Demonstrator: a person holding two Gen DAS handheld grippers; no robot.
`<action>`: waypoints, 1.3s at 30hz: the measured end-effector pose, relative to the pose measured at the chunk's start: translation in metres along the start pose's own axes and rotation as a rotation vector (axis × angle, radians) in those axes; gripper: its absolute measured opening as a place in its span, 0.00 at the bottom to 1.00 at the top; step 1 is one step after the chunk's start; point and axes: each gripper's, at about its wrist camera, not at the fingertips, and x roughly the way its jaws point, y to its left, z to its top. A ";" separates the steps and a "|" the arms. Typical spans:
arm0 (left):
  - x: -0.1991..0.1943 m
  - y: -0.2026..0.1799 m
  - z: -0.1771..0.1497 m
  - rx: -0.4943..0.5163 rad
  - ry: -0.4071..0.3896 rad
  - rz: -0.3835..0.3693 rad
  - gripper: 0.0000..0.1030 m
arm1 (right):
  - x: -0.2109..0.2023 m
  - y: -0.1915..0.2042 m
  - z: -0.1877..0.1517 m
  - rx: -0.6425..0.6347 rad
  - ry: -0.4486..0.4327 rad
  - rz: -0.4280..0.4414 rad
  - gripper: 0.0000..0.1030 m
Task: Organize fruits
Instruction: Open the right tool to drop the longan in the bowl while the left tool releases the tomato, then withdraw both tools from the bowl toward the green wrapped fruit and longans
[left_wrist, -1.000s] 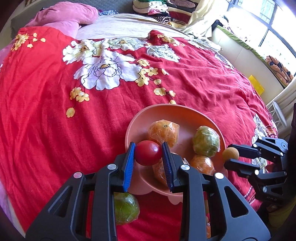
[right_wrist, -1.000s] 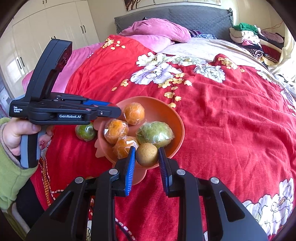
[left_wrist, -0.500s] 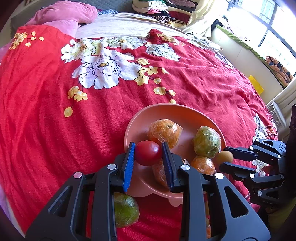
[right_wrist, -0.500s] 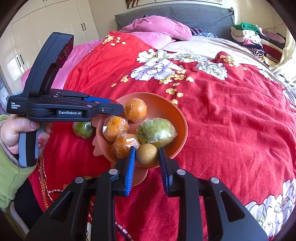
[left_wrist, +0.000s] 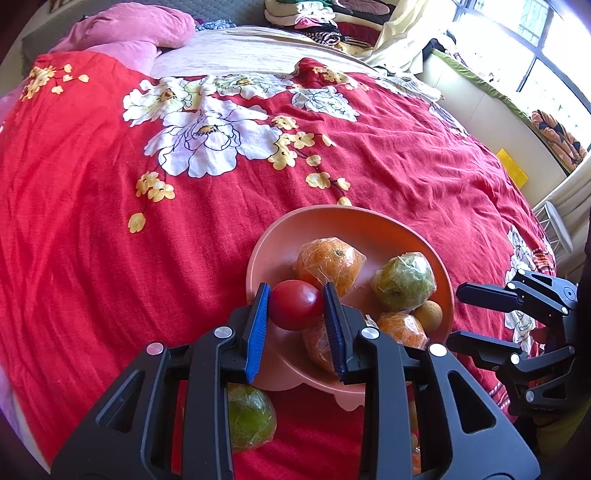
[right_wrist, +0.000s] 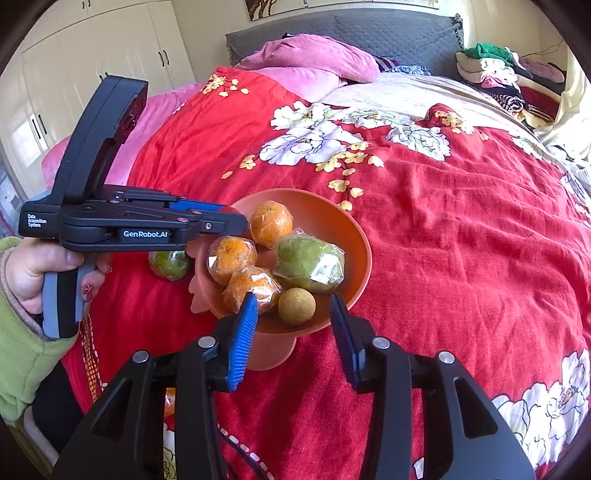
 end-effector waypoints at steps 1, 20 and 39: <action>0.000 0.000 0.000 0.000 0.000 0.001 0.21 | -0.001 0.001 0.000 0.000 -0.001 0.000 0.41; -0.021 -0.001 -0.001 -0.015 -0.049 0.010 0.51 | -0.010 0.004 0.000 -0.001 -0.022 -0.018 0.56; -0.046 -0.004 -0.007 -0.032 -0.099 0.027 0.82 | -0.027 0.010 0.002 0.011 -0.068 -0.053 0.80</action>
